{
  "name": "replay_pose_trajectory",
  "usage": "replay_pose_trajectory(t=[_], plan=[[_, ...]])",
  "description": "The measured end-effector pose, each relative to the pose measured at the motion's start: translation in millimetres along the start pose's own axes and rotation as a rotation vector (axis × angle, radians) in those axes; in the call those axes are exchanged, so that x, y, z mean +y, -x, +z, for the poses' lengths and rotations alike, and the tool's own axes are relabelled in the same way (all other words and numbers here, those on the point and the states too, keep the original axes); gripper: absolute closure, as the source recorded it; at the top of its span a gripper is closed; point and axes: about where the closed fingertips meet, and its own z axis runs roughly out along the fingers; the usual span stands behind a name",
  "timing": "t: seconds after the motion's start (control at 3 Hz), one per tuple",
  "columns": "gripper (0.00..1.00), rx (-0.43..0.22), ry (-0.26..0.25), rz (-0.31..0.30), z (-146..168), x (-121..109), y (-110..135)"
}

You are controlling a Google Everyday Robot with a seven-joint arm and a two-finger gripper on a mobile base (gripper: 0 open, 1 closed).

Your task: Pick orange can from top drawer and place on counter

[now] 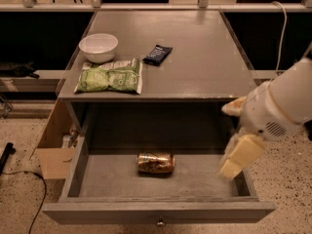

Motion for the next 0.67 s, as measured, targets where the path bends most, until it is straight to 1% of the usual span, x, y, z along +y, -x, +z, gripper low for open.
replay_pose_trajectory(t=[0.33,0.67], plan=[[0.00,0.024,0.151,0.050,91,34,-10],[0.00,0.048,0.189,0.066,106,48,-23]])
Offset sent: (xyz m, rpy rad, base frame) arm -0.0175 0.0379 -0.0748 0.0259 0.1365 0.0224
